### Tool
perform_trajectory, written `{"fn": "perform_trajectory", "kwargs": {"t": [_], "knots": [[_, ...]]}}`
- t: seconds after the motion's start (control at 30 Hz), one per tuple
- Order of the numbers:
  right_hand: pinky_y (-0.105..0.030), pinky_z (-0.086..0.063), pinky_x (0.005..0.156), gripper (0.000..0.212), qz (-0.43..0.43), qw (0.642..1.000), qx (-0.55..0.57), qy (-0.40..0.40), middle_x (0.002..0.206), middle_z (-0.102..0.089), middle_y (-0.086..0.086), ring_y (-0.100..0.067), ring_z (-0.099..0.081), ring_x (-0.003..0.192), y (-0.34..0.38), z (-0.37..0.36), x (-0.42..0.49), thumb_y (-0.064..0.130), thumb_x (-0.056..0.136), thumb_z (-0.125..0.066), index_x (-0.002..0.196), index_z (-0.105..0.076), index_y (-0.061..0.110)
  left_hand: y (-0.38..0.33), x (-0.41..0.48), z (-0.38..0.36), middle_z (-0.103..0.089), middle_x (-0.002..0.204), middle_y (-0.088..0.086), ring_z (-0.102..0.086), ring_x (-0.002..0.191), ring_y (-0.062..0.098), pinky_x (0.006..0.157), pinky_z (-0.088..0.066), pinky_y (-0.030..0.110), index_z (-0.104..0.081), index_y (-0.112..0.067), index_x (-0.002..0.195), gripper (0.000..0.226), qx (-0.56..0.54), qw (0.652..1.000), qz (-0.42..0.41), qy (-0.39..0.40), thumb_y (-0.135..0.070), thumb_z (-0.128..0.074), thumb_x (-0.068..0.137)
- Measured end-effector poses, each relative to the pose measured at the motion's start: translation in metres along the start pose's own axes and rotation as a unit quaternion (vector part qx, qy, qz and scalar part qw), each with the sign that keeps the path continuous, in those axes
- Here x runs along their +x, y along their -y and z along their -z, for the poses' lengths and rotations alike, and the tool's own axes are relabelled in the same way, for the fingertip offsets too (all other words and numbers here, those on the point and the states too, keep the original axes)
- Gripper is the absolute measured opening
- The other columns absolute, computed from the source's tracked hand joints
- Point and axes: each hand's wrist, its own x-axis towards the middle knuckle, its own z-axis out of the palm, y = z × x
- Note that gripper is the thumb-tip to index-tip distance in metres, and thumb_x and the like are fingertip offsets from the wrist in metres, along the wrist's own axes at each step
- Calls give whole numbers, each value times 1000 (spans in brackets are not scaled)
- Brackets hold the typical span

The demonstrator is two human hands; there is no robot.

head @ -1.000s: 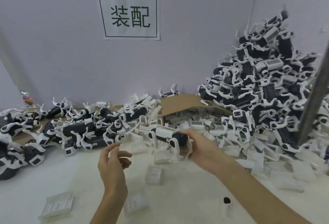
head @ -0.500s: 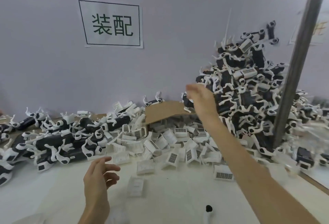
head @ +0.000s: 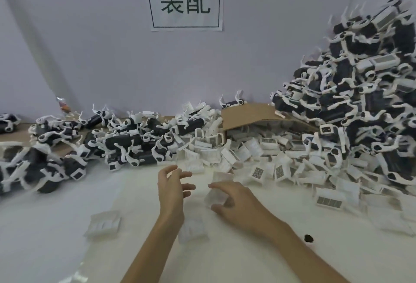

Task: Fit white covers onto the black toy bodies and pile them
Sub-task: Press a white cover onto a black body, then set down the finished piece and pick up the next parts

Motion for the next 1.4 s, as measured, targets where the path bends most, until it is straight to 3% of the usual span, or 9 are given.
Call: {"fn": "perform_trajectory", "kwargs": {"t": [0.13,0.27,0.33,0.6,0.77,0.9,1.07,1.2,1.4], "knots": [[-21,-50,88,38,-8,997,74,-37,115,-58,26,2,-58,109,1,5,-3,29,78,-75,109,-58,42,1,5,6,-64,108,0,-67,67,19,65,-49,30,-44,-22,124,28,-11,1000,8,-26,-12,-51,99],[-21,-46,69,37,-20,996,77,-45,93,-63,16,-5,-58,83,2,12,-5,26,71,-82,88,-52,39,-2,16,17,-55,117,-5,-70,79,20,74,-54,32,-40,-20,137,39,-19,999,-6,-33,-14,-53,101],[-27,-46,70,34,-17,996,69,-46,88,-64,10,-13,-58,81,3,13,-5,24,72,-83,86,-53,30,-3,21,23,-50,133,-3,-70,88,21,78,-55,33,-35,-19,148,52,1,999,-39,-25,-15,-56,101],[-9,-40,78,20,10,995,82,-56,91,-64,10,-4,-59,92,0,10,-5,20,81,-79,82,-59,23,4,41,35,-31,158,-3,-68,101,19,100,-52,44,-23,-22,158,73,25,998,-57,-2,-9,-60,97],[-15,-38,81,22,14,996,65,-60,96,-59,13,-2,-55,95,-2,8,-5,22,86,-75,82,-54,26,-1,69,35,-15,168,-4,-66,104,26,77,-56,32,-7,-24,162,87,208,974,-90,-5,-19,-64,98],[-13,-36,87,22,40,990,61,-122,103,-57,13,1,-50,104,-1,11,-6,29,98,-61,85,-44,36,-1,86,36,-47,149,6,-67,93,26,62,-54,31,-33,-18,156,69,242,963,-123,-8,-26,-67,96],[-14,-41,66,19,16,972,173,-161,87,-60,3,-4,-52,75,11,21,-9,40,101,-48,95,-50,22,9,73,39,-71,101,10,-61,85,22,80,-49,33,-74,-8,108,16,321,918,-223,-66,-9,-64,96],[-22,-42,53,33,-30,948,293,-120,74,-66,-8,-12,-56,57,16,29,-11,47,99,-44,95,-52,15,10,59,38,-61,67,3,-52,76,28,61,-33,34,-66,-6,74,26,375,862,-329,-88,-13,-62,99],[-22,-39,47,50,-100,907,405,-60,69,-66,-14,-15,-46,40,22,35,-9,40,105,-41,83,-59,-1,-14,29,21,-62,70,-3,-58,61,11,55,-47,21,-69,-10,82,18,248,862,-438,-66,-12,-62,99]]}}
